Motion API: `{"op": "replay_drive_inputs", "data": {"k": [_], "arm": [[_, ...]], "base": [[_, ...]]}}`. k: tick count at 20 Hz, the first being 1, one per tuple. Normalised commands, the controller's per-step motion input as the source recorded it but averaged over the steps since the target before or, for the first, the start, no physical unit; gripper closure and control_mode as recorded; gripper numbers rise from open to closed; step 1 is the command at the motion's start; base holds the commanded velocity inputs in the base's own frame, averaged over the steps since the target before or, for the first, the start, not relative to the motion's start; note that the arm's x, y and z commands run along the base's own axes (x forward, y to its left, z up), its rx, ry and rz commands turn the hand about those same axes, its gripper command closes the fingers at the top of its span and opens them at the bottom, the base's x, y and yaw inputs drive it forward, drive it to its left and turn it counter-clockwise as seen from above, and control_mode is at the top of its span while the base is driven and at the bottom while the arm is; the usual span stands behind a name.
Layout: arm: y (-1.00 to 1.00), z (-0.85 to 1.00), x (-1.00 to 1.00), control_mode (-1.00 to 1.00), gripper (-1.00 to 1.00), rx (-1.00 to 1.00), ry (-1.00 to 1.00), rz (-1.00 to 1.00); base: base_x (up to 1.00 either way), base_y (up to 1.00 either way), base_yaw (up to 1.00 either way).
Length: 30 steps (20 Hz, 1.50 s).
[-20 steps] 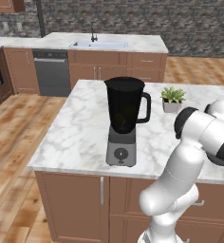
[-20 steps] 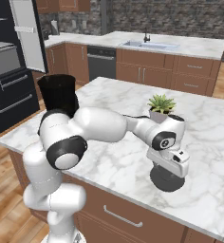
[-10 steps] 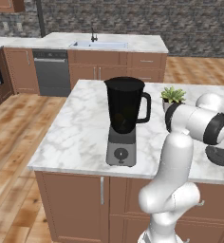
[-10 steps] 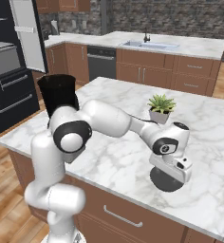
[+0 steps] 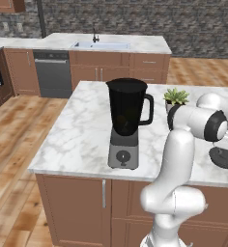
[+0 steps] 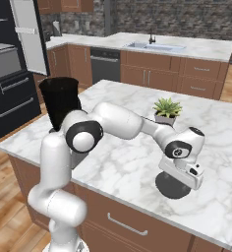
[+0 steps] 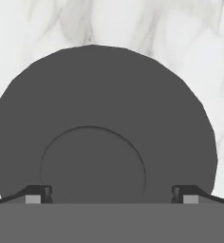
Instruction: Grab the lemon and lime from the fridge, place them in the blender, close the lid, and turn on the blender to create a marinade.
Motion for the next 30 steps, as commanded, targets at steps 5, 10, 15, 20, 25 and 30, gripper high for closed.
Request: {"op": "replay_drive_inputs", "data": {"k": [5, 10, 15, 20, 25, 30], "arm": [[0.08, -0.07, 0.10, -1.00, -1.00, 0.00, 0.00, 0.00], [0.13, -0.21, 0.00, -1.00, -1.00, 0.00, -0.01, 0.00], [0.24, -0.25, 0.00, -1.00, -1.00, -0.02, -0.01, 0.00], [0.38, -0.23, 0.00, -1.00, -1.00, -0.05, 0.00, 0.00], [0.40, -0.17, 0.00, -1.00, -1.00, -0.07, 0.00, 0.00], [0.06, -0.13, -0.05, -1.00, -1.00, -0.03, 0.00, 0.00]], "base": [[0.00, 0.00, 0.00], [0.00, 0.00, 0.00], [0.00, 0.00, 0.00], [0.00, 0.00, 0.00], [0.00, 0.00, 0.00], [0.00, 0.00, 0.00]]}}
